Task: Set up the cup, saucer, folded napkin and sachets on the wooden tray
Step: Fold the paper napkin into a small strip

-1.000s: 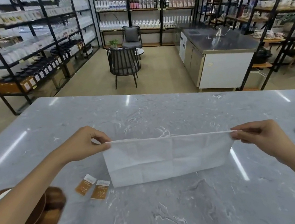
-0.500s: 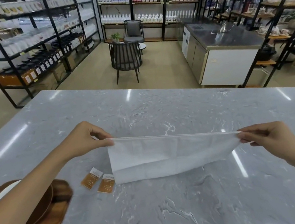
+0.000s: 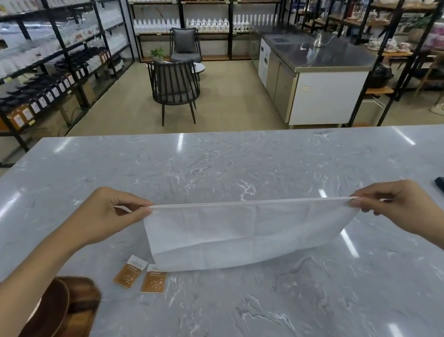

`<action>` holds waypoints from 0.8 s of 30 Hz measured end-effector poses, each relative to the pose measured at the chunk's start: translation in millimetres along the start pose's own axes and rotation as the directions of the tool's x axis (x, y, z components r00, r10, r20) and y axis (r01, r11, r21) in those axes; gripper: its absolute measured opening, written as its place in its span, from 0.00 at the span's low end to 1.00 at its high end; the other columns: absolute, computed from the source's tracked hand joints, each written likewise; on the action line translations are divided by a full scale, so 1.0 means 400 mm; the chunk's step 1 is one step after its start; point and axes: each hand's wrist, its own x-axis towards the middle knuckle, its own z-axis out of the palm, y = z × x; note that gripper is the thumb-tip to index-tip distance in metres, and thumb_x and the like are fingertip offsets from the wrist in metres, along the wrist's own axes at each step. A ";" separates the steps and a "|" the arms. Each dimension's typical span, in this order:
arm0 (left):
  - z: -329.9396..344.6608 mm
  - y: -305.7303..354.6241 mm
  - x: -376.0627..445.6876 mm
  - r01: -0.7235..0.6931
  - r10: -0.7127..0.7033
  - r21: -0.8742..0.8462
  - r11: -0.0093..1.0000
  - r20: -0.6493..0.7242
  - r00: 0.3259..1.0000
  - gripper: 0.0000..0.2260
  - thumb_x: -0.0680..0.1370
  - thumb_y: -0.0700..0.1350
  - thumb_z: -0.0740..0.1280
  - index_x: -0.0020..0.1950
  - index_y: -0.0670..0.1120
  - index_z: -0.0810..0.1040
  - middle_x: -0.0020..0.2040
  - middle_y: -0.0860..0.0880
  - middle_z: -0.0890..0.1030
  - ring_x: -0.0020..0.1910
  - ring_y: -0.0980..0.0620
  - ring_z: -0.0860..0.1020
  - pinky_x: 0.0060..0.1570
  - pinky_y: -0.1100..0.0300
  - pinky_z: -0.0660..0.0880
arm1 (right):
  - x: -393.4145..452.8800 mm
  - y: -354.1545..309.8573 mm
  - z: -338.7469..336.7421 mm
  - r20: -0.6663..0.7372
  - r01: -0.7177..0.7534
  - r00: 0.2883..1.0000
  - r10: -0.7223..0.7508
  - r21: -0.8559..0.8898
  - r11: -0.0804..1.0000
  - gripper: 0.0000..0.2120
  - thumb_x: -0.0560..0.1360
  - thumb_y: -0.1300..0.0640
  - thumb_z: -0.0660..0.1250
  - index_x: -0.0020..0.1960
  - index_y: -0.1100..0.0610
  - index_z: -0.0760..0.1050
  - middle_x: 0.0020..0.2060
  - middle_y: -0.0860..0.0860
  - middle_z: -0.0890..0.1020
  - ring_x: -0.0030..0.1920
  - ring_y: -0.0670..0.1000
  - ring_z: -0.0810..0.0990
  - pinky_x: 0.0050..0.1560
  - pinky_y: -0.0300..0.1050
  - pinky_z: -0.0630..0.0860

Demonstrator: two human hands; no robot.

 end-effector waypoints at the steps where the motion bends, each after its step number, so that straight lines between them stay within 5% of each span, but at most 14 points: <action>1: -0.004 0.004 -0.005 -0.002 0.002 -0.010 1.000 -0.007 1.000 0.08 0.71 0.51 0.76 0.49 0.59 0.88 0.46 0.62 0.87 0.46 0.62 0.85 0.48 0.66 0.82 | -0.009 -0.005 -0.005 -0.003 -0.002 1.000 0.002 0.018 1.000 0.04 0.71 0.52 0.77 0.42 0.42 0.87 0.37 0.44 0.88 0.35 0.45 0.85 0.36 0.32 0.80; 6: 0.000 0.012 -0.053 -0.035 0.034 -0.049 0.998 -0.016 0.999 0.10 0.69 0.56 0.74 0.49 0.62 0.87 0.46 0.62 0.87 0.46 0.62 0.85 0.48 0.68 0.81 | -0.080 0.011 -0.024 0.025 -0.018 1.000 0.016 0.100 0.995 0.06 0.65 0.43 0.76 0.40 0.42 0.88 0.36 0.49 0.88 0.33 0.47 0.85 0.36 0.34 0.81; 16: 0.079 -0.016 -0.125 0.005 0.031 -0.260 0.965 0.132 0.991 0.08 0.75 0.46 0.71 0.51 0.51 0.88 0.47 0.49 0.88 0.47 0.48 0.87 0.49 0.54 0.83 | -0.201 0.104 -0.073 0.195 -0.001 0.980 -0.049 0.246 0.969 0.09 0.75 0.55 0.73 0.48 0.62 0.83 0.45 0.59 0.86 0.44 0.58 0.86 0.47 0.47 0.82; 24: 0.247 -0.088 -0.029 0.292 -0.258 -0.362 0.885 0.139 0.956 0.06 0.79 0.39 0.70 0.52 0.43 0.87 0.47 0.45 0.88 0.47 0.47 0.86 0.44 0.63 0.83 | -0.136 0.203 0.099 0.126 -0.299 0.954 0.271 0.395 0.869 0.06 0.76 0.56 0.73 0.46 0.59 0.84 0.38 0.54 0.86 0.39 0.51 0.85 0.41 0.42 0.84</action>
